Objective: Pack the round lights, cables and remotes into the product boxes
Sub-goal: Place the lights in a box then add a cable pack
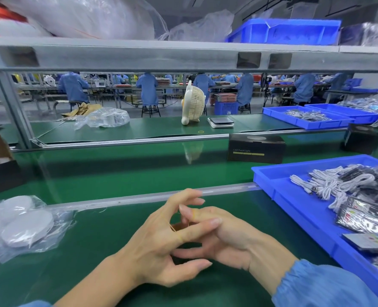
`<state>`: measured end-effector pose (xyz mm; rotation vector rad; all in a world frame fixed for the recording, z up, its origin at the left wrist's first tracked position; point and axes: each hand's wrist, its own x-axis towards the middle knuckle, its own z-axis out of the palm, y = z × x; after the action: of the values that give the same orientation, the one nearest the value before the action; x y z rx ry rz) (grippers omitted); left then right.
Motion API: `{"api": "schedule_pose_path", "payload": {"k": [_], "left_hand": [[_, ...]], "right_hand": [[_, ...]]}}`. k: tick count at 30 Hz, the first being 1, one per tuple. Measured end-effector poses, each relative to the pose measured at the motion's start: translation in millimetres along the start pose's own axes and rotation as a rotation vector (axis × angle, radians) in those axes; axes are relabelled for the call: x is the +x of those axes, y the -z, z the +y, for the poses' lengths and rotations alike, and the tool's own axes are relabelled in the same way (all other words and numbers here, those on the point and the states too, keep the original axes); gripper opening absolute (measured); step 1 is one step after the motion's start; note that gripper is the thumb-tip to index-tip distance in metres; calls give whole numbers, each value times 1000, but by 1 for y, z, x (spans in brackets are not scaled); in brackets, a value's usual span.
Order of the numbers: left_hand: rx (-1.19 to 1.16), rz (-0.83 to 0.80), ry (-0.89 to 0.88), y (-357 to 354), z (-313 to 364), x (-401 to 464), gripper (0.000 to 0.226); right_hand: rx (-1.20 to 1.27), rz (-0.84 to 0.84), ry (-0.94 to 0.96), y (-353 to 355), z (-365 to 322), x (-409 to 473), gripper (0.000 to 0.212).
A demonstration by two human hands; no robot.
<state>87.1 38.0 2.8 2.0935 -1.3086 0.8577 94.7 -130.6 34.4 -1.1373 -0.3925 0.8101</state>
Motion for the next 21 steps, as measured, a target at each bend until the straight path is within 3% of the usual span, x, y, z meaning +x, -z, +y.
{"api": "schedule_pose_path", "payload": {"k": [3,8,14,16,21], "left_hand": [[-19,21,40,-7,0,-2,49],[-125,72,111,-14,1,-2,52],[-169,141,162,-21,1,-2,46],[-153,102,158,-21,0,-4,49],[129,-199,101,-13,-7,-10,64]], "right_hand": [[-6,74,13,0,0,2,6],[4,177,15,6,6,8,20],[-268,258,-52,13,0,4,36],[-349,286,-53,16,-2,3,33],[-499,270,-71,22,-6,-1,39]]}}
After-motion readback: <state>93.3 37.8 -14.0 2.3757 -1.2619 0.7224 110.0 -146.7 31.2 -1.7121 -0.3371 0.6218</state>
